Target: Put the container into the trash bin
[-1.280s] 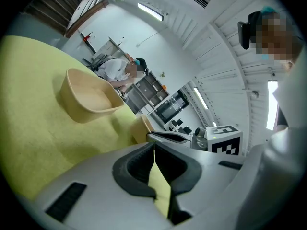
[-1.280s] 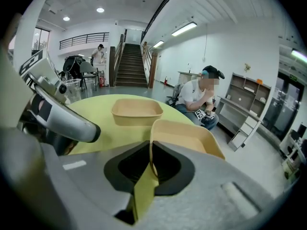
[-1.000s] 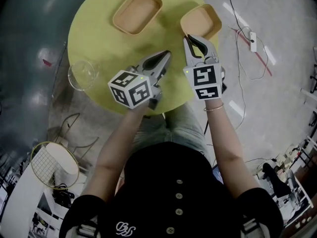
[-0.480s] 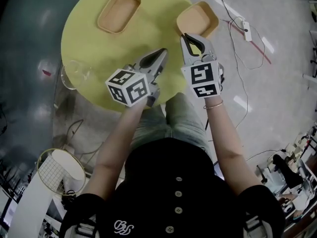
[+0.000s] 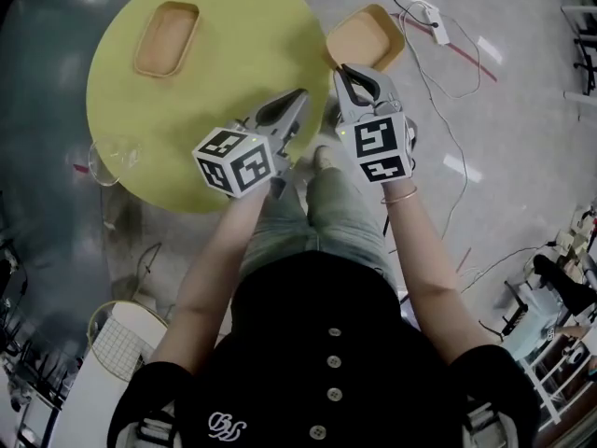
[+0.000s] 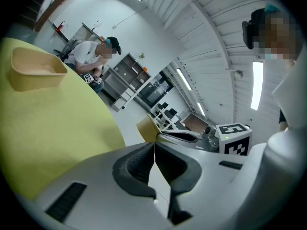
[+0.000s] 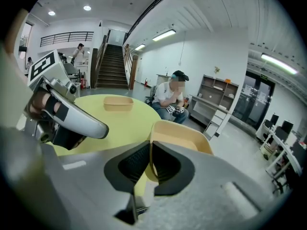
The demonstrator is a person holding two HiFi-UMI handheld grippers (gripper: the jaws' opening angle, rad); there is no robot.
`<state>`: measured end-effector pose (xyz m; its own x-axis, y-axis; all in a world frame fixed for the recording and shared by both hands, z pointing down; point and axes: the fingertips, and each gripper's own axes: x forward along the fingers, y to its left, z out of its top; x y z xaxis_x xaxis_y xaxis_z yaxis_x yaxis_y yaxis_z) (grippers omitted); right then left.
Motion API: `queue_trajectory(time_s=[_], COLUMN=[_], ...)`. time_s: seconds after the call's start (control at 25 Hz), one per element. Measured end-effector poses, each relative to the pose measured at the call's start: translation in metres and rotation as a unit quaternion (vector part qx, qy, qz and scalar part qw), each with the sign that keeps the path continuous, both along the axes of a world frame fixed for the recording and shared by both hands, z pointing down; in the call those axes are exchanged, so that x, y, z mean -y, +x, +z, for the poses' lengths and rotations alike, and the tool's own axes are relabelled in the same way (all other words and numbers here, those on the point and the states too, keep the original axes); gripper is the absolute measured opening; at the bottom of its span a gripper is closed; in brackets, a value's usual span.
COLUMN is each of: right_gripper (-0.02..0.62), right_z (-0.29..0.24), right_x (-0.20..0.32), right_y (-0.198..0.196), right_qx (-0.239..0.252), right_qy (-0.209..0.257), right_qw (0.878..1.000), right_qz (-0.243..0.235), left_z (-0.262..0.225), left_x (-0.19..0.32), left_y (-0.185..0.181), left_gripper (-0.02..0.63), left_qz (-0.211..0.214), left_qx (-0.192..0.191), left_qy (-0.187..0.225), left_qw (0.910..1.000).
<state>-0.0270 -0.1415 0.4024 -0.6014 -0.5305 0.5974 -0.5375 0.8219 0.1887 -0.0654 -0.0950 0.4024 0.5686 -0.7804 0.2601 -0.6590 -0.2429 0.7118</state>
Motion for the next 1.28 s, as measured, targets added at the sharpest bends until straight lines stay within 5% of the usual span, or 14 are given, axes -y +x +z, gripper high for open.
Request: queue_trajectory(time_s=[0.64, 1.28], right_gripper=[0.018, 0.018], right_z=[0.005, 0.059], right_x=[-0.009, -0.034], right_y=[0.145, 0.202], right_qx=[0.009, 0.030], right_qy=[-0.015, -0.079], right_qw=[0.994, 0.984], right_qz=[0.110, 0.158], left_z=[-0.003, 0.039], left_x=[0.014, 0.010], left_y=[0.111, 0.163], left_gripper=[0.017, 0.017], left_qz=[0.090, 0.132], left_qx=[0.012, 0.018], left_qy=[-0.006, -0.037], left_qw=[0.9959, 0.9905])
